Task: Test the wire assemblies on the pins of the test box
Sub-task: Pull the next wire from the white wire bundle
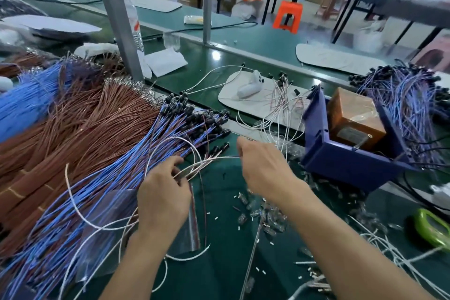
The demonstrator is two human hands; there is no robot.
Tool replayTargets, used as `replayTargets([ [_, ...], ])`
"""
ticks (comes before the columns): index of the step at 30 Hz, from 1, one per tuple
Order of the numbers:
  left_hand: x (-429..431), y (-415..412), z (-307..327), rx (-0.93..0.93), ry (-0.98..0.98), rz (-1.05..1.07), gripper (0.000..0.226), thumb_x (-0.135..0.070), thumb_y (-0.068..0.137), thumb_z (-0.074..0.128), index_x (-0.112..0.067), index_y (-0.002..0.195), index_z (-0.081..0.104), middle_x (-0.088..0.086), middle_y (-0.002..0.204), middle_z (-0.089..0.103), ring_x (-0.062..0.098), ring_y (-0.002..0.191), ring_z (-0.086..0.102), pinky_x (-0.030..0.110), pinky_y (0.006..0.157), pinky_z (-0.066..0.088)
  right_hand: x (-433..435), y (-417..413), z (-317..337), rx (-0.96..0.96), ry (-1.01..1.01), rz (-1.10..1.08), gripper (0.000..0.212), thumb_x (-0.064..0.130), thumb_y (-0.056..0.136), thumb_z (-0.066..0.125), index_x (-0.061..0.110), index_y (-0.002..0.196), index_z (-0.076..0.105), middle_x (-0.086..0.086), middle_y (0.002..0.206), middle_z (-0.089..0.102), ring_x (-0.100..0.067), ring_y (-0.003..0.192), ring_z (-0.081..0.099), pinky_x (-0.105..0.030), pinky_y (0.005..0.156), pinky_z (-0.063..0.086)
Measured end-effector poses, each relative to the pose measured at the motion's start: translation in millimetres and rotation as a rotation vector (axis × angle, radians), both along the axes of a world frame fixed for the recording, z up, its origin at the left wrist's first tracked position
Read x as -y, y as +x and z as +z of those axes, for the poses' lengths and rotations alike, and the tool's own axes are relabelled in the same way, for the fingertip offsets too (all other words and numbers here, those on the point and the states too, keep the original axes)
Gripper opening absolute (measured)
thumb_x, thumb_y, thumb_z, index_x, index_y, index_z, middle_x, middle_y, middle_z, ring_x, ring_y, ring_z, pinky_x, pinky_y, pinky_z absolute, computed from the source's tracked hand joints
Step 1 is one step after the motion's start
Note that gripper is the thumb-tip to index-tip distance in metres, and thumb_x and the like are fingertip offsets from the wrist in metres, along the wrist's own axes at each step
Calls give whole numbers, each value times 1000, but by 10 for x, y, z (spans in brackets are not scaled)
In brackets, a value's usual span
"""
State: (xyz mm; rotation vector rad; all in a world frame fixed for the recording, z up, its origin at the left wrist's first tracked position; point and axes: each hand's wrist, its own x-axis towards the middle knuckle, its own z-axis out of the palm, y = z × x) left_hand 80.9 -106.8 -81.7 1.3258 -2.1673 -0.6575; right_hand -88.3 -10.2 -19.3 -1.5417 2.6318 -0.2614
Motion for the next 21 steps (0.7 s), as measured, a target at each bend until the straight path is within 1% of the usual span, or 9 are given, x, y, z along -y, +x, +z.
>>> replayTargets([
  [2, -28, 16, 16, -39, -43, 58, 35, -8, 80, 81, -22, 102, 58, -1, 93, 64, 19, 79, 53, 35, 72, 43, -139, -70, 140, 24, -88, -142, 27, -5, 86, 45, 21, 91, 48, 0, 69, 59, -24, 66, 57, -41, 63, 45],
  [4, -49, 26, 54, -55, -178, 139, 47, -6, 70, 88, -17, 97, 52, 1, 93, 57, 21, 85, 45, 42, 77, 42, -314, -115, 273, 152, -218, -281, 26, 5, 91, 45, 29, 94, 56, 3, 71, 64, -21, 62, 62, -42, 57, 53],
  [6, -96, 8, 135, -156, -396, 164, 48, -10, 67, 89, -13, 97, 51, 7, 96, 56, 24, 91, 44, 45, 85, 39, -501, -113, 360, 244, -306, -358, 24, 16, 94, 49, 33, 92, 65, 8, 67, 67, -10, 54, 62, -30, 48, 52],
  [8, -209, -90, 268, -320, -566, 6, 37, -17, 74, 79, -11, 100, 54, 7, 105, 56, 27, 101, 49, 38, 95, 37, -668, -84, 405, 306, -382, -388, 26, 18, 95, 52, 35, 83, 68, 19, 65, 67, -2, 51, 61, -15, 39, 41],
  [10, -367, -280, 428, -364, -603, -226, 36, -27, 79, 70, -14, 111, 58, 3, 120, 55, 25, 113, 52, 29, 105, 32, -802, -40, 446, 350, -443, -392, 29, 14, 95, 55, 33, 78, 69, 22, 61, 66, 1, 48, 59, -12, 37, 37],
  [13, -575, -626, 651, -300, -467, -522, 44, -33, 87, 65, -23, 130, 62, -5, 135, 59, 18, 127, 49, 26, 114, 28, -987, 8, 495, 356, -509, -383, 29, 9, 92, 61, 30, 74, 69, 20, 58, 65, -1, 44, 56, -10, 39, 35],
  [15, -665, -799, 720, -286, -348, -649, 35, -32, 92, 64, -26, 126, 70, -8, 129, 67, 11, 124, 50, 30, 113, 32, -1159, -3, 505, 360, -558, -403, 28, 8, 91, 65, 29, 73, 71, 15, 56, 65, -3, 42, 52, -12, 38, 33],
  [18, -743, -921, 690, -320, -134, -756, 19, -31, 96, 69, -32, 113, 77, -13, 104, 74, 6, 103, 58, 29, 96, 45, -1507, -94, 525, 354, -631, -478, 29, 7, 91, 65, 31, 76, 72, 9, 63, 69, -6, 42, 49, -16, 39, 34],
  [21, -793, -983, 628, -371, -19, -757, 21, -28, 90, 78, -40, 108, 78, -26, 93, 71, -1, 93, 64, 10, 83, 47, -1905, -175, 545, 304, -681, -588, 33, 5, 93, 64, 34, 80, 73, 10, 67, 72, -17, 50, 59, -34, 46, 48],
])
